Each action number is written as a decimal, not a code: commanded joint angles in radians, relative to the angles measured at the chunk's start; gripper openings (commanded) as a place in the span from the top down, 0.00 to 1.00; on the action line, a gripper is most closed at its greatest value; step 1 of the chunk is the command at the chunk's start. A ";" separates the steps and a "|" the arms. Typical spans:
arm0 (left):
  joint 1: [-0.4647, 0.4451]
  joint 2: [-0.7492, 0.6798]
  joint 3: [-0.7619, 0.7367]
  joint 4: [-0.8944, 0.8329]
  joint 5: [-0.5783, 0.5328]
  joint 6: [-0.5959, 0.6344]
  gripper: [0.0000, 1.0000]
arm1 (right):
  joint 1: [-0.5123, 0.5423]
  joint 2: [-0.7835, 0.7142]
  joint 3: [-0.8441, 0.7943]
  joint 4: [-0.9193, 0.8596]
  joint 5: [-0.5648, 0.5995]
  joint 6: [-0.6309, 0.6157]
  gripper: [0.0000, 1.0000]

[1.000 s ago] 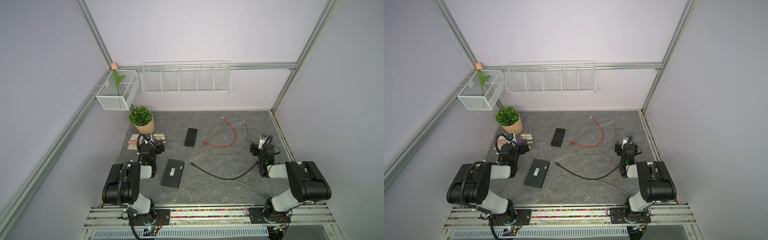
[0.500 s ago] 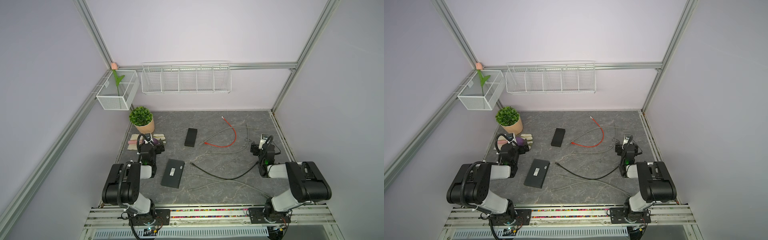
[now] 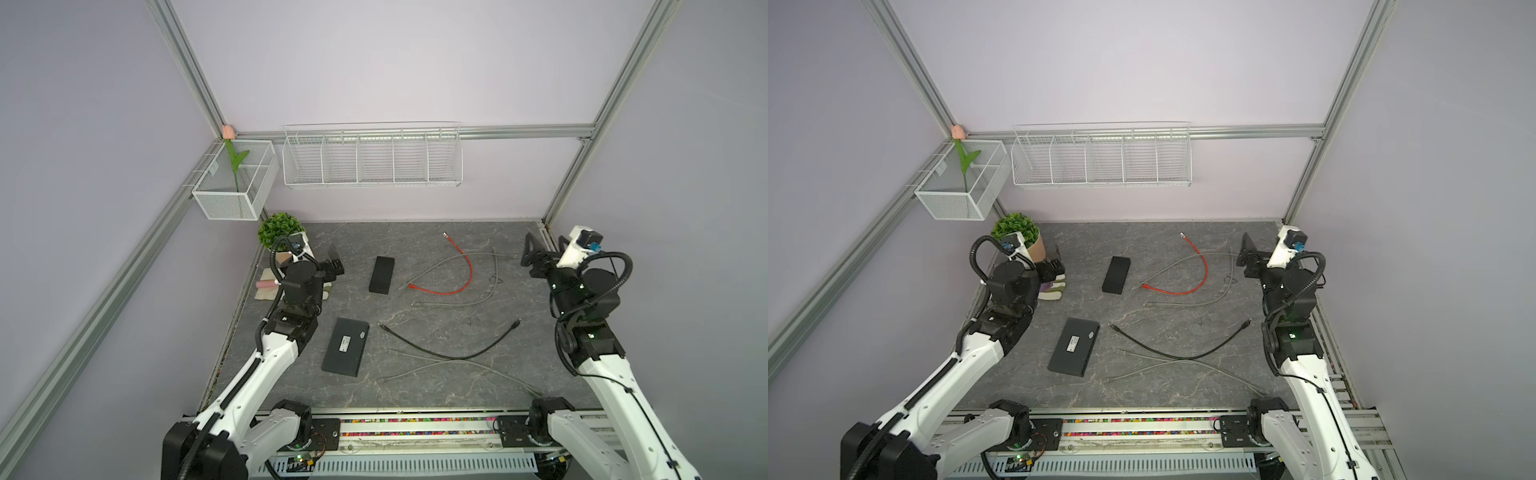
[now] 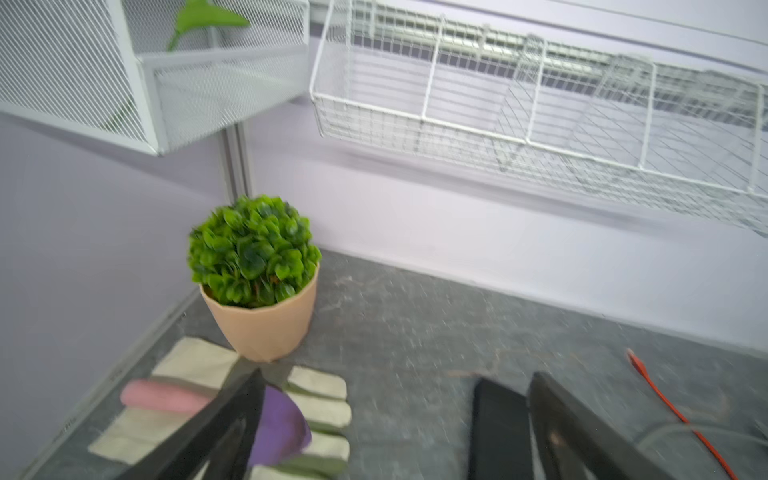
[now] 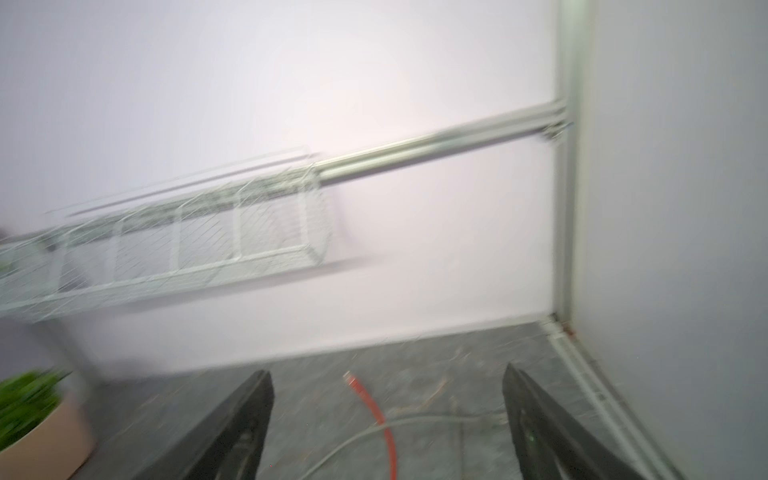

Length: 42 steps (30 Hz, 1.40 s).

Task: Insert the plug into the switch port
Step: 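Reach the right gripper to the black plug while the left nears the switch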

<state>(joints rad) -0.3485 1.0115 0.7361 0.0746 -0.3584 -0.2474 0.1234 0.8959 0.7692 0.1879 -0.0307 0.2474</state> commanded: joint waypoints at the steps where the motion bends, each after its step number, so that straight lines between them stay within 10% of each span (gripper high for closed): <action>1: 0.000 -0.018 -0.091 -0.212 0.024 -0.134 0.01 | 0.209 0.282 0.106 -0.375 -0.333 -0.041 0.03; 4: 0.002 0.006 -0.126 -0.192 0.007 -0.158 0.01 | 0.458 0.515 0.327 -0.545 -0.075 -0.234 0.03; 13: 0.002 0.006 -0.142 -0.194 0.107 -0.267 0.03 | 0.588 0.972 0.643 -0.740 -0.112 -0.404 0.29; 21: 0.002 -0.022 -0.211 -0.147 0.316 -0.335 0.12 | 0.621 1.052 0.611 -0.676 -0.278 -0.434 0.32; 42: -0.012 -0.282 -0.323 -0.194 0.399 -0.398 0.28 | 0.779 1.214 0.699 -0.650 -0.066 -0.395 0.44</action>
<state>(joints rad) -0.3546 0.7330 0.4236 -0.1074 0.0277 -0.6361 0.8845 2.0747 1.4384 -0.4553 -0.1455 -0.1532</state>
